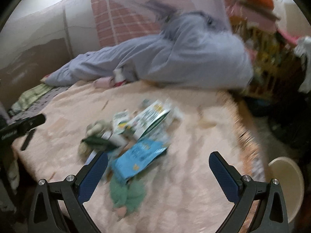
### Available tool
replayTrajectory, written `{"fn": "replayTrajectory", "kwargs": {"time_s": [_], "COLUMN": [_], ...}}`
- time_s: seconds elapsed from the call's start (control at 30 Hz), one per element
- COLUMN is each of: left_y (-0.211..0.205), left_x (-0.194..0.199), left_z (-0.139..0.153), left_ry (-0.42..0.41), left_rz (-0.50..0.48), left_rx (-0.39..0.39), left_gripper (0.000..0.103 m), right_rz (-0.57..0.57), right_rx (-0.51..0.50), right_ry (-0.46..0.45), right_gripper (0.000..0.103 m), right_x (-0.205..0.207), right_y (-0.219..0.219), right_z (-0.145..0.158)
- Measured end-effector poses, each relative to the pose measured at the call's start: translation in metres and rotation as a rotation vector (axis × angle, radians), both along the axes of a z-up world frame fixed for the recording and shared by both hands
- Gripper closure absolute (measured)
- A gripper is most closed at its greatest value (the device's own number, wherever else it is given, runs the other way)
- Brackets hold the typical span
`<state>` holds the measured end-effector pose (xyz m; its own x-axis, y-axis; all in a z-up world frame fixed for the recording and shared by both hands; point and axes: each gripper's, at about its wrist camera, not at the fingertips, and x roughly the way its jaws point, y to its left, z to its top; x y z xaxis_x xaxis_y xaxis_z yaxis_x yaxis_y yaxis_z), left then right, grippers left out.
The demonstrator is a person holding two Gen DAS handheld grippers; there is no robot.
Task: Collect trash
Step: 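Grasp the green plush toy with the right gripper while the left gripper grasps the crumpled white paper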
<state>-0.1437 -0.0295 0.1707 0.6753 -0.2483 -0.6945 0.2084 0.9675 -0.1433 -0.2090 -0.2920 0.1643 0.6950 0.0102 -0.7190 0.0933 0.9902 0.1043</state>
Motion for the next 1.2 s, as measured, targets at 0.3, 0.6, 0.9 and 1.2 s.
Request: {"fn": "replayTrajectory", "kwargs": {"time_s": [0.3, 0.6, 0.9, 1.2], "left_y": [-0.009, -0.023, -0.044, -0.027], "left_x": [0.01, 0.034, 0.064, 0.045], "left_z": [-0.026, -0.069, -0.106, -0.075], "left_ry": [0.075, 0.201, 0.331, 0.277], "left_rz": [-0.085, -0.159, -0.21, -0.21], "left_rx": [0.068, 0.102, 0.035, 0.001], "left_gripper": [0.006, 0.017, 0.067, 0.083], "right_rz": [0.047, 0.121, 0.166, 0.199], "right_rx": [0.086, 0.13, 0.158, 0.191], "right_ry": [0.083, 0.131, 0.222, 0.21], "right_gripper": [0.014, 0.014, 0.025, 0.051], "right_x": [0.011, 0.019, 0.027, 0.023], "right_y": [0.003, 0.014, 0.037, 0.035], "right_z": [-0.038, -0.044, -0.089, -0.088]}}
